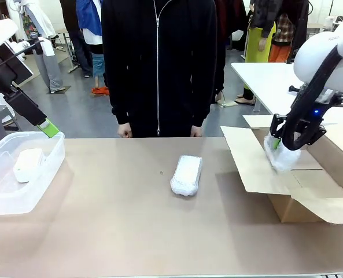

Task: Separate and place wrapped and unwrapped clocks.
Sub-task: If the picked Digital clock is wrapped, place it in the Package Box ; if not, place it in the Organizing box.

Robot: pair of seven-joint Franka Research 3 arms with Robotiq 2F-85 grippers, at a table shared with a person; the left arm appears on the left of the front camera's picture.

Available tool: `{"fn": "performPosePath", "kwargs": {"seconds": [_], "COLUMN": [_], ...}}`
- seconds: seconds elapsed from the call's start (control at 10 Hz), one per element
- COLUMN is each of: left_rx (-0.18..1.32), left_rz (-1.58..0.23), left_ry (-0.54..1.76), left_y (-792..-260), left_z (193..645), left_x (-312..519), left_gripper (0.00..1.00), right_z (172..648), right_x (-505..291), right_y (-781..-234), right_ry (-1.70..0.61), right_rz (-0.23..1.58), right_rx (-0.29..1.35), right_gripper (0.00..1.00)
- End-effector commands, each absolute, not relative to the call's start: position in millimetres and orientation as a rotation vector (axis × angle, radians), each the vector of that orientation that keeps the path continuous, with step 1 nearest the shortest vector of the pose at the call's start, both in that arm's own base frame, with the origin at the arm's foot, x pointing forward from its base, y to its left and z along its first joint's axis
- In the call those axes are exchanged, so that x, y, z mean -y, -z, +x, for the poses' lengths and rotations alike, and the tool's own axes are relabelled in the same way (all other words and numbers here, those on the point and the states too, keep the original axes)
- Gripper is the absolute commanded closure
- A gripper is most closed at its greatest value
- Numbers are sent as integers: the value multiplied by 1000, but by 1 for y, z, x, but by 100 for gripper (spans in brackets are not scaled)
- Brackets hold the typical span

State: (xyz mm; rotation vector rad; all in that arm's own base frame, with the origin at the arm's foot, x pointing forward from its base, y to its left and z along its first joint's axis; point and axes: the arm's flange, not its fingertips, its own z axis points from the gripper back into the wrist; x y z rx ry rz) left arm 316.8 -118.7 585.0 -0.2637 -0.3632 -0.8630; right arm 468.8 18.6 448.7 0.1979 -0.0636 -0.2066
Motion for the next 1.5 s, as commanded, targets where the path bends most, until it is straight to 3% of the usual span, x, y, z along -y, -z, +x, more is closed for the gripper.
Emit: {"fn": "performPosePath", "kwargs": {"seconds": [0.0,0.6,0.7,1.4], "left_rx": [372,372,372,372], "left_rz": [-264,-264,-264,-264], "left_ry": [861,861,861,861], "left_y": [-585,-585,-585,-585], "left_z": [317,317,317,317], "left_x": [119,119,119,119], "left_gripper": [0,0,0,0], "right_z": [471,467,468,469], "right_x": [-25,-19,-18,-27], "right_y": [-455,-452,-447,-453], "right_ry": [238,244,258,240], "right_rz": [136,52,50,60], "right_rx": [83,48,44,48], "right_gripper": [48,48,0,0]}}
